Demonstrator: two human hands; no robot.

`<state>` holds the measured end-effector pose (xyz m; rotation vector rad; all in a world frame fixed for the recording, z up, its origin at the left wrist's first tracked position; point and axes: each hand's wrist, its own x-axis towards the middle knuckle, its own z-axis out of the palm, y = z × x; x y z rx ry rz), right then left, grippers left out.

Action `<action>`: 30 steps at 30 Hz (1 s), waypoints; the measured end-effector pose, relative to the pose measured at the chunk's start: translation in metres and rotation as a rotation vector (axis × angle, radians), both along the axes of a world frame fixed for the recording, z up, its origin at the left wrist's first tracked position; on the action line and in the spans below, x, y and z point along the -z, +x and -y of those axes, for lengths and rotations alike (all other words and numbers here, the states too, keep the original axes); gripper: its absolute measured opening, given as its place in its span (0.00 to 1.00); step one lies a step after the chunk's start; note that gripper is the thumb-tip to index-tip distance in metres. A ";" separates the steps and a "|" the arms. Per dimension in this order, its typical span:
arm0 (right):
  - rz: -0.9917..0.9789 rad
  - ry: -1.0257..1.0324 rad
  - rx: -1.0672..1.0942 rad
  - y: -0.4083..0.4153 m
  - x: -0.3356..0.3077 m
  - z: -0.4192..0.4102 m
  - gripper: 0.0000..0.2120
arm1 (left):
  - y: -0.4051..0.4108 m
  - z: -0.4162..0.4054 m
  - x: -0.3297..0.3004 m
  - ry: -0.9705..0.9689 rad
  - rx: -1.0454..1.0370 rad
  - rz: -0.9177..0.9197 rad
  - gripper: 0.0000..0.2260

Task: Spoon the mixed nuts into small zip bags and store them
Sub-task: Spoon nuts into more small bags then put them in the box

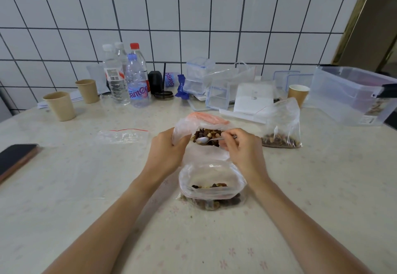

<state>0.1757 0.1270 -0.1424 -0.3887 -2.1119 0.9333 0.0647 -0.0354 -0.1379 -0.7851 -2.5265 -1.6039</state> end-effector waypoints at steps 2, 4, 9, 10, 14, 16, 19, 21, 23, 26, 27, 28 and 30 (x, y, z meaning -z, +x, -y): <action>-0.004 -0.062 0.008 0.000 0.001 -0.003 0.09 | -0.002 0.001 0.000 0.004 -0.008 -0.007 0.15; -0.015 -0.124 0.020 0.002 0.001 -0.007 0.11 | -0.004 0.003 0.001 0.015 -0.018 -0.012 0.14; -0.036 -0.185 0.019 0.005 -0.001 -0.014 0.10 | -0.004 0.003 0.003 0.031 -0.023 -0.047 0.13; -0.033 -0.187 0.019 0.004 -0.001 -0.014 0.10 | -0.004 0.003 0.003 0.028 -0.022 -0.053 0.12; -0.028 -0.175 0.040 -0.003 0.002 -0.012 0.10 | -0.004 0.000 0.004 0.034 0.006 -0.037 0.11; -0.035 -0.220 0.023 -0.006 0.004 -0.010 0.10 | -0.004 -0.001 0.004 0.045 0.014 -0.018 0.10; -0.030 -0.279 -0.012 -0.008 0.007 -0.010 0.09 | -0.004 -0.003 0.003 0.043 0.015 0.008 0.11; -0.026 -0.275 -0.007 -0.008 0.007 -0.012 0.09 | -0.005 -0.003 0.004 0.044 0.014 0.022 0.11; -0.027 -0.266 -0.002 -0.007 0.007 -0.012 0.09 | -0.006 -0.003 0.005 0.054 0.009 0.014 0.10; -0.049 -0.291 -0.010 -0.004 0.006 -0.012 0.09 | -0.007 -0.001 0.007 0.065 -0.018 -0.019 0.09; -0.060 -0.304 -0.014 -0.003 0.005 -0.013 0.09 | -0.008 -0.001 0.007 0.070 -0.028 -0.017 0.09; -0.068 -0.312 -0.018 -0.002 0.005 -0.014 0.09 | -0.009 -0.001 0.008 0.078 -0.036 -0.008 0.09; -0.072 -0.314 -0.028 0.000 0.004 -0.015 0.09 | -0.009 0.000 0.009 0.089 -0.044 0.005 0.10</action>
